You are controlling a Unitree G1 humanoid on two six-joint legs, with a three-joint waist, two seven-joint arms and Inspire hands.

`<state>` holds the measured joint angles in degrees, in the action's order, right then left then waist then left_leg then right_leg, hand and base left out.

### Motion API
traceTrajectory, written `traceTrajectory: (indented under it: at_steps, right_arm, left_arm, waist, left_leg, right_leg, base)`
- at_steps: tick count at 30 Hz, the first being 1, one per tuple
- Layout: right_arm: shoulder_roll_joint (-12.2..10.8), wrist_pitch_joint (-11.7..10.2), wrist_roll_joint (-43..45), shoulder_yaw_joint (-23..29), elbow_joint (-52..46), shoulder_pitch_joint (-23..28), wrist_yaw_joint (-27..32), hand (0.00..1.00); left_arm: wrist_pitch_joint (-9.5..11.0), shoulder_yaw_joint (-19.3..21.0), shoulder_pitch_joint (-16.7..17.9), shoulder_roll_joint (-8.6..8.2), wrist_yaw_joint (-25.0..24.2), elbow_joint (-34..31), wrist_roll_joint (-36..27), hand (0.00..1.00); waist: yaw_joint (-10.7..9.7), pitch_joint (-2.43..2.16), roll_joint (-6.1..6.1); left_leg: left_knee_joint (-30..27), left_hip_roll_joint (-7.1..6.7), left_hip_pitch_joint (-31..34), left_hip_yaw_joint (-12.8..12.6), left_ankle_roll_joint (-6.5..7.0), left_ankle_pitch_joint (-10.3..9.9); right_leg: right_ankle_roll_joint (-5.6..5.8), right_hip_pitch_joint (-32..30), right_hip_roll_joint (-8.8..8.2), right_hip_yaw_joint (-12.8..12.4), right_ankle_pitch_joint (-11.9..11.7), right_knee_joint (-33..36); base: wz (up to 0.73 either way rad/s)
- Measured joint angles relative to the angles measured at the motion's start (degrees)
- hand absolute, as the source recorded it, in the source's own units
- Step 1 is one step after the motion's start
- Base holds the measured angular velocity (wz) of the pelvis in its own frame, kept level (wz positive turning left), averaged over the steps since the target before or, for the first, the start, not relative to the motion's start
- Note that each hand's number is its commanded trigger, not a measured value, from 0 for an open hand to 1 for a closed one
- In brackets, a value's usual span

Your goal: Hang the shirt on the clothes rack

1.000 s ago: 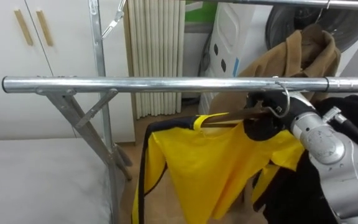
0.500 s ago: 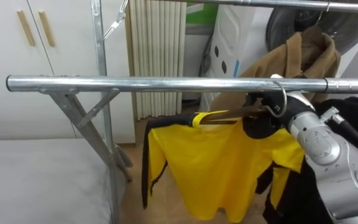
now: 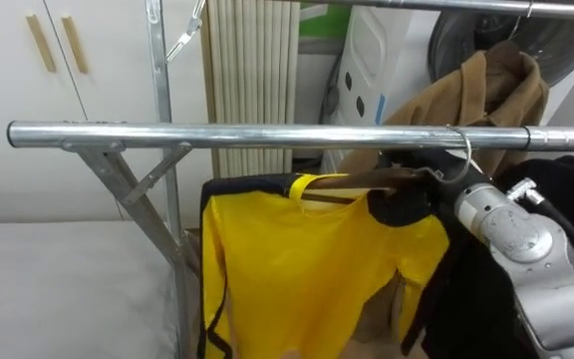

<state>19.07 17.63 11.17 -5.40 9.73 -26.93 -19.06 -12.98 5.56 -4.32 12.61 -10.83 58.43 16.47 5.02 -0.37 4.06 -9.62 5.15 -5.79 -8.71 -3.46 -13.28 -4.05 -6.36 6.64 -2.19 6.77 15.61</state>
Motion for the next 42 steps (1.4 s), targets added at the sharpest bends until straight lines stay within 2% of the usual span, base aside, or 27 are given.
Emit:
traceTrajectory:
  at_steps: [7, 11, 12, 18, 32, 40, 42]
  right_arm:
    - [0.1, 0.02, -2.07, 0.08, 6.24, -0.79, -1.78, 1.0]
    - [1.55, 0.1, -1.78, 0.09, 11.67, -4.54, -3.45, 1.0]
    - [1.82, 0.67, -1.47, 0.09, 12.58, -5.78, -3.88, 1.0]
    - [2.99, 0.88, -1.46, 0.08, 13.41, -9.14, -5.59, 1.0]
    - [3.51, 1.27, -1.5, 0.08, 17.51, -11.76, -6.05, 1.0]
    - [3.55, 2.01, -1.57, 0.08, 19.91, -14.01, -6.12, 1.0]
    - [3.61, 2.02, -2.07, 0.1, 23.07, -15.67, -6.17, 1.0]
  left_arm:
    - [-0.69, 0.92, 0.01, -0.06, -0.71, 0.1, -0.05, 0.0]
    - [-0.8, 1.77, -0.02, 0.1, -2.17, 0.05, 0.01, 0.0]
    - [-0.82, 2.2, -0.03, 0.1, -2.69, 0.0, 0.01, 0.0]
    - [-0.84, 2.47, -0.36, 0.13, -3.96, -0.02, 0.08, 0.0]
    - [-1.9, 2.77, -0.98, 0.37, -5.14, 0.16, 0.58, 0.0]
    - [-2.07, 4.9, -1.38, 0.43, -6.18, 0.05, 1.72, 0.0]
    - [-2.61, 5.65, -2.25, 0.52, -6.2, 0.05, 1.77, 0.0]
  waist:
    - [-0.05, -0.06, 0.21]
    - [-0.12, -0.01, 0.63]
    - [-0.14, -0.02, 0.73]
    - [-0.09, -0.17, 1.1]
    - [0.15, -0.19, 1.14]
    - [-0.01, -0.21, 1.12]
    - [0.02, -0.21, 1.12]
  left_leg:
    - [0.0, -0.1, -0.75, 0.12, 0.0, 0.0]
    - [-0.12, -0.43, -0.69, 1.01, 0.01, 0.0]
    - [-0.14, -0.51, -0.66, 1.22, 0.04, 0.02]
    - [-0.24, -0.72, -0.61, 1.34, 0.15, 0.09]
    - [-0.17, -0.54, -0.15, 1.35, 0.15, 0.09]
    - [-0.45, -0.63, 1.19, 1.36, 0.15, 0.09]
    - [-0.98, -0.74, 1.71, 1.47, 0.15, 0.09]
  right_leg:
    - [0.0, 0.58, -0.11, 0.01, 0.0, 0.28]
    - [-0.03, 0.31, -0.3, 0.1, 0.04, 0.45]
    - [-0.03, 0.27, -0.29, -0.06, 0.04, 0.41]
    - [-0.05, 0.32, -0.5, 0.03, 0.03, 0.28]
    - [-0.08, 0.23, -0.46, 0.54, 0.0, 0.03]
    - [-0.08, -1.13, -0.59, 0.64, 0.01, 0.58]
    - [-0.08, -1.65, -0.73, 0.7, 0.02, 1.04]
  base:
    - [0.0]
    - [0.0]
    - [-0.03]
    - [0.0]
    - [0.0]
    - [0.0]
    - [0.0]
